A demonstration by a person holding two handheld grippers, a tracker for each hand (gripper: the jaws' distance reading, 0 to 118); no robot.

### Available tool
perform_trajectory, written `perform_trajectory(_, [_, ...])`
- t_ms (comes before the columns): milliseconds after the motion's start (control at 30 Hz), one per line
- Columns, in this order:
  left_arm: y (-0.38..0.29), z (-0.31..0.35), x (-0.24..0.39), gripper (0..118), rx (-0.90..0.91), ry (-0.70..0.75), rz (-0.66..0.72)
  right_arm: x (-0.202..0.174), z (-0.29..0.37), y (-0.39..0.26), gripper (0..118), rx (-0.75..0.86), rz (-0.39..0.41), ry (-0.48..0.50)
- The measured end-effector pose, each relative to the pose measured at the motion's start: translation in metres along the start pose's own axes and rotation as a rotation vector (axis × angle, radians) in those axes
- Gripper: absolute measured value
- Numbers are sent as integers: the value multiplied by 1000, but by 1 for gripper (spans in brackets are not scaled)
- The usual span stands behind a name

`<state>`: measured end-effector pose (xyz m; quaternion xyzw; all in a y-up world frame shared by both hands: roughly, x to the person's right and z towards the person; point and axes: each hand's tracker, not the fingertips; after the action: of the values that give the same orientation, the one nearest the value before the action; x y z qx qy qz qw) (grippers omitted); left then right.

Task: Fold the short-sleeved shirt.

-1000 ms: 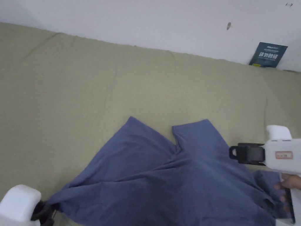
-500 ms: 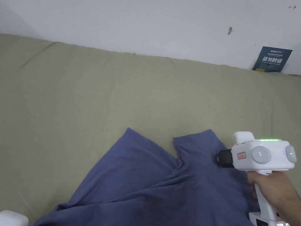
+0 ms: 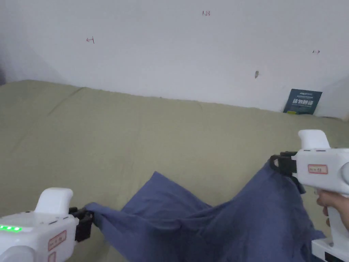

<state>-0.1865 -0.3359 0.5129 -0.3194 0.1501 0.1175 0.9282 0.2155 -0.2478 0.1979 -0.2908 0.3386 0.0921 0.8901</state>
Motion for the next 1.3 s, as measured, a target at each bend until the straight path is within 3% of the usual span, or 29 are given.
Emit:
perform_trajectory(67, [36, 14, 1, 9, 68, -26, 36, -10, 44, 32, 1, 86, 35, -27])
perform_trajectory(267, [164, 52, 22, 9, 254, -6, 0, 4, 134, 139, 1, 302, -23, -68])
perform_trajectory(533, [322, 95, 47, 9, 453, 89, -35, 33, 196, 265, 1, 564, -125, -159])
perform_trajectory(700, [377, 117, 47, 9, 480, 113, -47, 41, 208, 307, 1, 620, -156, -141])
perform_trajectory(867, [363, 100, 40, 9, 451, 128, -48, 41, 171, 294, 1, 608, -154, -118])
perform_trajectory(967, [328, 61, 34, 9, 366, 176, -33, 31, 133, 257, 1, 536, -171, -120])
perform_trajectory(1100, [271, -12, 18, 9, 265, 210, 31, 34, 75, 210, 1, 404, -256, -91])
perform_trajectory(1300, [206, -63, 5, 9, 238, 168, 97, 28, 44, 154, 1, 372, -280, -72])
